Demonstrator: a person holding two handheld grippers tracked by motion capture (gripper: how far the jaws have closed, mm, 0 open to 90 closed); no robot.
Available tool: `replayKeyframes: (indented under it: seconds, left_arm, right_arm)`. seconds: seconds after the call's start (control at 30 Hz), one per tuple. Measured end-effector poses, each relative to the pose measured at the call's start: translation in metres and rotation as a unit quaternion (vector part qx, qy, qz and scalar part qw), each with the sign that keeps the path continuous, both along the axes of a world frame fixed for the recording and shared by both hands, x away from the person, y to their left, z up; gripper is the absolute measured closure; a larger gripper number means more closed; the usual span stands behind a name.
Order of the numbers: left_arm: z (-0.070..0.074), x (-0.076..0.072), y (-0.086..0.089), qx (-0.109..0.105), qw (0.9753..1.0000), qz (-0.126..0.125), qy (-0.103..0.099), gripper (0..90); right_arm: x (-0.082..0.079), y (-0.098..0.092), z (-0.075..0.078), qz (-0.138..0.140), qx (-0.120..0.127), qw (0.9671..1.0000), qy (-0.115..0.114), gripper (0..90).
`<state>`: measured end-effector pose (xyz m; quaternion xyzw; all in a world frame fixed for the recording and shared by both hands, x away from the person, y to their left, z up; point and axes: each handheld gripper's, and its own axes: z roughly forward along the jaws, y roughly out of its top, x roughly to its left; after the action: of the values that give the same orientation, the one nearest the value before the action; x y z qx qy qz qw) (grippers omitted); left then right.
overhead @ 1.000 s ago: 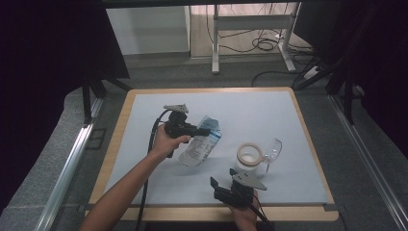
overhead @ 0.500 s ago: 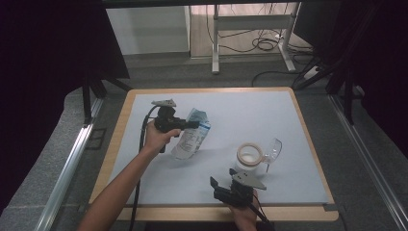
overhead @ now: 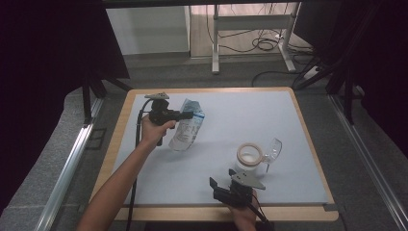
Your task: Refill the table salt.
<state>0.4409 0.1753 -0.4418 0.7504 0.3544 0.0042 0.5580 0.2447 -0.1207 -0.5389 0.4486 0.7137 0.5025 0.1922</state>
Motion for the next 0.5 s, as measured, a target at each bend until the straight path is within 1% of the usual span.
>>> replayKeyframes:
  seconds: [0.13,0.27,0.47,0.5]
  left_arm:
    - [-0.001,0.01,0.006,-0.003,0.9997,0.021,-0.009,89.7]
    - [-0.006,0.016,0.014,-0.001,0.999,0.042,-0.016,89.7]
    - [-0.02,0.017,0.028,0.002,0.9975,0.067,-0.023,89.6]
    - [-0.022,0.016,0.032,-0.005,0.9973,0.069,-0.023,89.6]
  right_arm:
    - [0.0,0.001,-0.001,0.002,-0.002,1.0,0.003,21.0]
    - [0.0,0.001,-0.001,0.003,-0.001,1.0,0.004,21.0]
    - [0.001,0.0,-0.002,0.002,0.0,1.0,0.003,21.0]
    - [0.001,0.0,-0.002,0.002,0.0,1.0,0.003,21.0]
